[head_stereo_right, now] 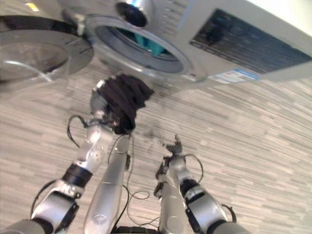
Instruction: Grab the laundry basket,head to the washer,open it,put in the laundry and shut it.
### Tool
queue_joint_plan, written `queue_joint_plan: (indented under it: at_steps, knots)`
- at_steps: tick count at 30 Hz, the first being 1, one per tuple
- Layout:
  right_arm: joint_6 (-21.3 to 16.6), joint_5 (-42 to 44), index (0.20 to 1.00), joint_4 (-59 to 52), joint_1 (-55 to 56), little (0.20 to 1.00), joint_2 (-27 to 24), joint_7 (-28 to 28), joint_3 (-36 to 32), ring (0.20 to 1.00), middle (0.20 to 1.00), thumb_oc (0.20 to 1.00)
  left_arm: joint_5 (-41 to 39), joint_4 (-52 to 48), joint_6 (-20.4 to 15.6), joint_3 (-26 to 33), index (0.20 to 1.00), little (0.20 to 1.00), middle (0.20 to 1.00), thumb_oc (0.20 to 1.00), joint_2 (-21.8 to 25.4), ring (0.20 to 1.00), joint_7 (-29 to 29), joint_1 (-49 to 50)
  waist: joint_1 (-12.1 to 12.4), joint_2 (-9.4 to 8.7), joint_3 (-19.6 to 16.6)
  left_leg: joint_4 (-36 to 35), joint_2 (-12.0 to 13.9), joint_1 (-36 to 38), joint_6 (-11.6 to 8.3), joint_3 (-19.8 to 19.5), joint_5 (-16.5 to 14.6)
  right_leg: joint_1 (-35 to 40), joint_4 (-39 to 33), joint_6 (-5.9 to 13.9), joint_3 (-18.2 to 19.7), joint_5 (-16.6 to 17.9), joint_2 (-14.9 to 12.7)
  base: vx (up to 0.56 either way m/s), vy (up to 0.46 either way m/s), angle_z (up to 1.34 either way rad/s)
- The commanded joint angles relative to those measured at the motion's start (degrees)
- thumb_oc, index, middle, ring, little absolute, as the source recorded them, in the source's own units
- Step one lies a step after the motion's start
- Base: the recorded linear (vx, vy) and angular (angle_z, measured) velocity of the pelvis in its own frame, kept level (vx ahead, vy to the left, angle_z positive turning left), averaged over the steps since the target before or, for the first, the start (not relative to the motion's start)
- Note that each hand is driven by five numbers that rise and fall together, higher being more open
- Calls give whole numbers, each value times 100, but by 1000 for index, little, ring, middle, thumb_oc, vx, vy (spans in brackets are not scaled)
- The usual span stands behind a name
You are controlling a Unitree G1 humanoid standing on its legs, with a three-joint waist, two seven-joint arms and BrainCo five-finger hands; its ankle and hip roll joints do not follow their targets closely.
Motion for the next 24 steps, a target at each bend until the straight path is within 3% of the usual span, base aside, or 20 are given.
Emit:
queue_joint_plan:
  at_steps: [1,3,6,7,13,24]
  knots:
    - [-19,-169,1000,-190,307,1000,-62,47,89,1000,1000,1000,172,-8,-519,228,200,200,200,200,-332,200,227,-201,-46,-106,-115,-330,-67,-275,-109,278,-215,434,-329,-380,-75,203,417,-23,-24,-28]
    - [-106,-70,1000,-304,522,1000,-87,77,49,1000,1000,1000,-61,580,-647,490,200,200,200,200,-298,200,416,-677,-276,-319,-178,-274,19,-336,-104,288,-241,376,-338,-364,-10,264,461,-38,-32,-26]
    - [-165,-56,1000,-494,649,1000,-121,109,70,1000,1000,1000,-184,853,-686,642,200,200,200,200,-157,200,458,-999,-414,-426,-226,-232,74,-381,-98,302,-265,329,-364,-354,45,315,483,-28,-19,-31]
    - [-237,-26,1000,-723,795,1000,-169,142,61,1000,1000,1000,-289,1111,-682,733,200,200,200,200,-10,200,517,-1285,-545,-541,-274,-220,127,-421,-93,302,-279,289,-397,-334,87,373,503,-9,-19,-15]
    - [-342,67,1000,-1316,1159,1000,-310,258,119,1000,1000,1000,-723,1956,-660,926,200,200,200,200,547,200,569,-2152,-835,-760,-401,-164,209,-496,-80,333,-340,216,-468,-286,213,511,524,3,-22,-9]
    - [-411,288,1000,-2044,1333,1000,-601,535,326,1000,1000,1000,-1609,3224,-580,979,200,200,200,200,1640,200,451,-3550,-1165,-986,-530,-72,308,-619,-86,425,-471,63,-580,-147,434,844,518,16,-5,-11]
